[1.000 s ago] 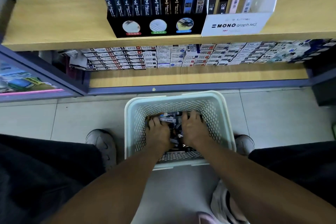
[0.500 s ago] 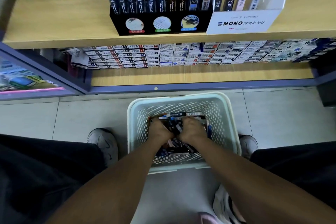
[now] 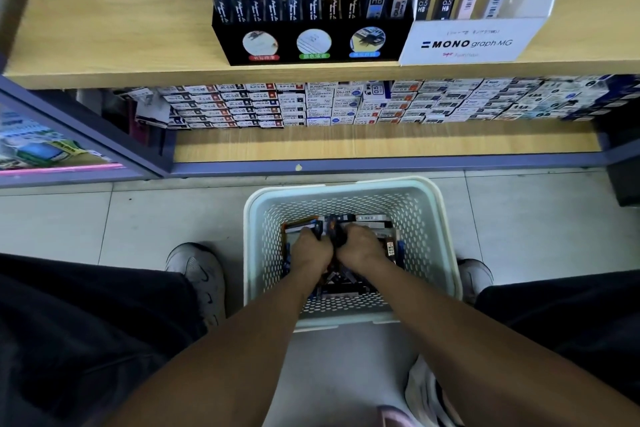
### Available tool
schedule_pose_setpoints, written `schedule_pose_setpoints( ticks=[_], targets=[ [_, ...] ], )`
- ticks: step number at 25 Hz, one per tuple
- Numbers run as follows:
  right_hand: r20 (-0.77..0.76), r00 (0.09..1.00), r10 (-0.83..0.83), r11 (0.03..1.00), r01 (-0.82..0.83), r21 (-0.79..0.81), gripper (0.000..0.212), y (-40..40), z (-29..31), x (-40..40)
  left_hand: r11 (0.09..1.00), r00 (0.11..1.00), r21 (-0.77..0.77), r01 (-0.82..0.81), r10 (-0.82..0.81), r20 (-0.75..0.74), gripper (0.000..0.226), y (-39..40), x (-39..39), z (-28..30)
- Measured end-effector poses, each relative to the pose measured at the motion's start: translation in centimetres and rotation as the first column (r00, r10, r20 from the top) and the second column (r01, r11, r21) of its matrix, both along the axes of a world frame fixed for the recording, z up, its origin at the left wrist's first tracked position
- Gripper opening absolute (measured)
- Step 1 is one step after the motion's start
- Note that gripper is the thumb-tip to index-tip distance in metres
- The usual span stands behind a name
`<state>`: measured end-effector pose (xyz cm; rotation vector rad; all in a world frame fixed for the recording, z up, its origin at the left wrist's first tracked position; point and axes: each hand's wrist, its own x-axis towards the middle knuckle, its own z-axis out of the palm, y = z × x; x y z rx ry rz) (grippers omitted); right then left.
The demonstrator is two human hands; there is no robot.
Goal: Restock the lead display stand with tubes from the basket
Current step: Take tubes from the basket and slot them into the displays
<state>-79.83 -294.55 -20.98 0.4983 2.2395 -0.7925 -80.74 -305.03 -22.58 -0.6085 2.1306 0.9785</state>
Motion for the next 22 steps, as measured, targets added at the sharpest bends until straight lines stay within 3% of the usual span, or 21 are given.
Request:
schedule_pose_setpoints(
  ticks=[3, 5, 8, 10, 12, 17, 20, 22],
  targets=[
    [0.080, 0.988, -0.136, 0.971, 0.149, -0.189, 0.018, -0.6, 0.5, 0.0, 0.954, 0.969, 0.179, -0.239, 0.222, 0.113, 0.065, 0.3, -0.4, 0.5],
    [0.103, 0.974, -0.201, 0.931, 0.222, -0.289, 0.013, -0.5, 1.1, 0.5, 0.943, 0.965, 0.213, -0.256, 0.238, 0.107, 0.075, 0.1, -0.2, 0.9],
    [0.156, 0.934, -0.321, 0.777, 0.353, -0.521, 0.025, 0.9, 2.4, 1.1, 0.917, 0.951, 0.253, -0.308, 0.291, 0.104, 0.061, -0.5, 0.1, 0.5],
    [0.236, 0.897, -0.374, 0.659, 0.436, -0.613, 0.034, 2.0, 3.2, 1.2, 0.827, 0.912, 0.384, -0.410, 0.374, 0.169, 0.047, -0.8, 0.0, 0.5],
    [0.302, 0.851, -0.430, 0.618, 0.521, -0.589, 0.037, 2.7, 3.3, 1.1, 0.774, 0.894, 0.447, -0.449, 0.395, 0.214, 0.040, -0.6, -0.1, 0.8],
    [0.216, 0.844, -0.491, 0.758, 0.536, -0.372, 0.034, 3.5, 3.2, 0.5, 0.848, 0.935, 0.395, -0.353, 0.311, 0.169, 0.020, -0.4, 0.8, 2.0],
    [0.272, 0.777, -0.567, 0.629, 0.622, -0.465, 0.033, 3.7, 3.7, 0.2, 0.882, 0.968, 0.407, -0.236, 0.179, 0.174, 0.027, -0.8, 0.9, 2.8],
    [0.297, 0.786, -0.543, 0.597, 0.610, -0.521, 0.030, 3.6, 4.0, 0.2, 0.863, 0.972, 0.462, -0.203, 0.122, 0.200, 0.024, -1.0, 0.9, 3.6]
  ],
)
